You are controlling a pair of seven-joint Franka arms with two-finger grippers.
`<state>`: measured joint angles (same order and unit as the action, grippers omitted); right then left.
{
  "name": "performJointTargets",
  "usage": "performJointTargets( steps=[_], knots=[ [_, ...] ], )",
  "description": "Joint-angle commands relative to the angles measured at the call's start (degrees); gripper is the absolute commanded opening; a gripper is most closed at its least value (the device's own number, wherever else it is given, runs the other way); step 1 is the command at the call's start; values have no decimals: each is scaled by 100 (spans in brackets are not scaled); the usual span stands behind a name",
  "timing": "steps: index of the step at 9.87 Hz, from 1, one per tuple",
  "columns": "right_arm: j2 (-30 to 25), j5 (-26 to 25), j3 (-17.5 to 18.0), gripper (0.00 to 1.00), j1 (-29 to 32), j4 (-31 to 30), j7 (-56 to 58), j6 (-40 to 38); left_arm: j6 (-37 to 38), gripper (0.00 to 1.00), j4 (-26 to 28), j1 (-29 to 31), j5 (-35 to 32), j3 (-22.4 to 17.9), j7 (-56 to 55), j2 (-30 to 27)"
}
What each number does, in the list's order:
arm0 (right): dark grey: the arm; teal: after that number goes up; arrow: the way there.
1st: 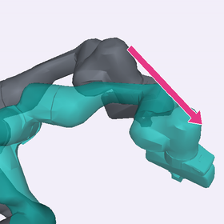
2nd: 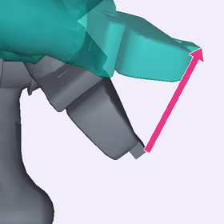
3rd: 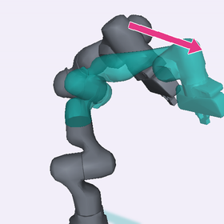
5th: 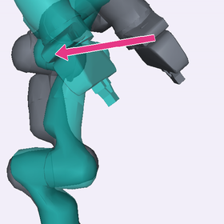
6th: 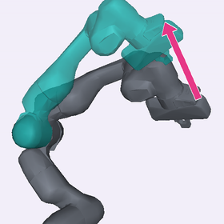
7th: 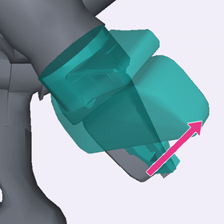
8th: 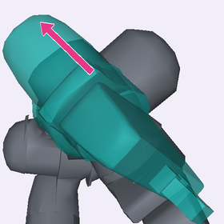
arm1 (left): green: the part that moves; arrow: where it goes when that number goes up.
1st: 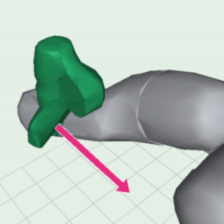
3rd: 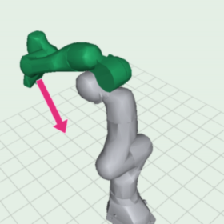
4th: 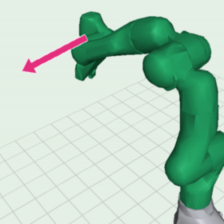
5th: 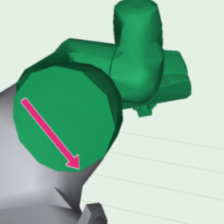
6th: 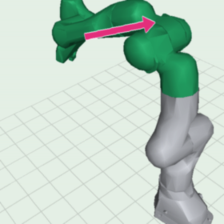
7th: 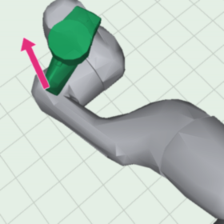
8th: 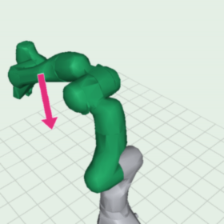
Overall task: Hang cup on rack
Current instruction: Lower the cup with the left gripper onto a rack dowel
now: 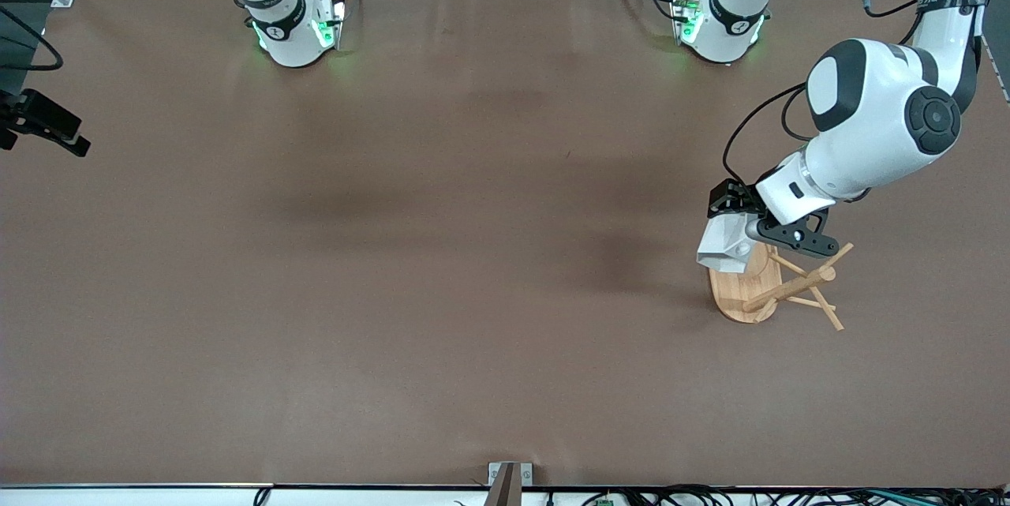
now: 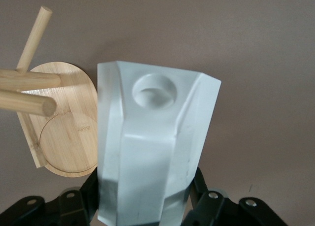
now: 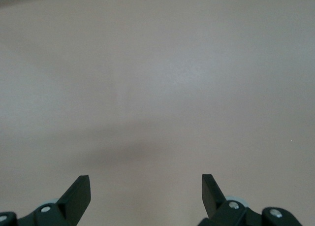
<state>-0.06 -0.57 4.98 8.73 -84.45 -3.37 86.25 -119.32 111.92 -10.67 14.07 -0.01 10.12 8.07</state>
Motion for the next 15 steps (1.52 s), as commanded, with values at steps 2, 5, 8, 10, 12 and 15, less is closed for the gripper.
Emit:
performJointTargets(
  steps=[2,5,8,10,12,15],
  knots=[
    [-12,-171,91,100,111,140,-49,-224,-65,1,-214,-14,61,-78,157,335],
    [-3,-190,83,100,111,114,-41,-214,-65,0,-364,29,96,-201,350,485],
    [-3,-190,82,100,191,-9,-84,-276,-65,1,-443,47,113,-350,533,573],
    [-3,-137,74,100,208,-1,-67,-328,-65,1,-443,56,122,-499,658,590],
    [-3,-119,-232,100,-123,-1,-40,-433,-73,1,-443,65,122,-544,693,625],
    [-3,-110,-885,100,-645,8,-58,-442,-82,15,-443,91,122,-640,772,731]
  ],
)
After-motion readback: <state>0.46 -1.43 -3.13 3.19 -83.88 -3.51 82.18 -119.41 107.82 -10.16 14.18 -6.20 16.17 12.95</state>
